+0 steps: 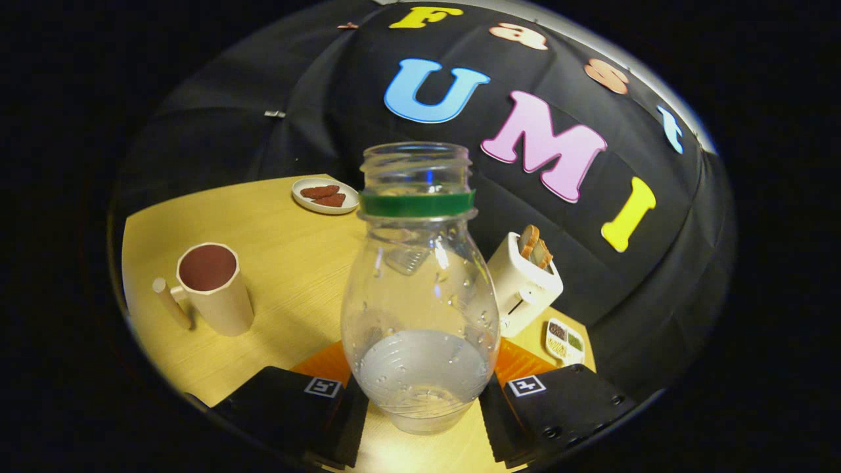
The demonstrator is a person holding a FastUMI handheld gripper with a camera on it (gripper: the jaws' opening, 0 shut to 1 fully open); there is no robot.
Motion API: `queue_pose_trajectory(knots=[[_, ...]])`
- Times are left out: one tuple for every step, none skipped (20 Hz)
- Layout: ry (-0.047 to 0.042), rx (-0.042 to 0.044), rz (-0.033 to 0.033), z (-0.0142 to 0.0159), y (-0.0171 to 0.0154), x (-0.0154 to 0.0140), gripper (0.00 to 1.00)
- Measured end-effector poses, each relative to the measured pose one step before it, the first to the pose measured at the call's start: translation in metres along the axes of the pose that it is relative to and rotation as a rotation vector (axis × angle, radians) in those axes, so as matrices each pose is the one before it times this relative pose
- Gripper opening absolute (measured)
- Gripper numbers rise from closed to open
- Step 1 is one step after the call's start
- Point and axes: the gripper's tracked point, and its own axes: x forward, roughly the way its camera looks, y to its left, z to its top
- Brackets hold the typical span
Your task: Take the bottle from table, then pour the juice into the cup, finally place the bottle on the coaster
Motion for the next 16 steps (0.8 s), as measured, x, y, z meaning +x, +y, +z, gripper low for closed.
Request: queue_pose_trajectory(knots=[[0.01172,-0.03079,0.00171,0.00342,0.00465,0.00374,0.76],[0.01616,-0.02251,0.00298,0.00303,0.00386,0.00461,0.76],[0.01657,-0.01811,-0.00214,0.00313,0.00320,0.00486,0.76],[0.01389,-0.01827,-0.00225,0.00445,0.00330,0.00207,0.76],[0.00865,-0.02294,-0.00458,0.00399,0.00384,0.00089,0.76],[0.00608,-0.03325,-0.00590,0.00506,0.00349,0.00231,0.76],[0.00164,-0.04036,-0.00534,0.00589,0.00348,0.00125,0.76],[-0.00282,-0.04537,-0.00513,0.00626,0.00274,0.00124,0.76],[0.00000,-0.04622,-0.00487,0.00399,0.00259,-0.00024,0.76],[-0.00007,-0.04128,-0.00089,0.00374,0.00331,-0.00103,0.76],[0.00094,-0.03777,-0.00030,0.00099,0.00504,-0.00052,0.76],[-0.00076,-0.03651,-0.00381,0.00235,0.00285,-0.00192,0.76],[-0.00019,-0.03719,-0.00631,0.00263,0.00084,-0.00109,0.76],[-0.00127,-0.03713,-0.00736,0.00278,0.00027,-0.00239,0.76],[-0.00468,-0.03642,-0.00761,0.00395,0.00079,-0.00123,0.76],[-0.00316,-0.03540,-0.00826,0.00261,-0.00069,-0.00305,0.76]])
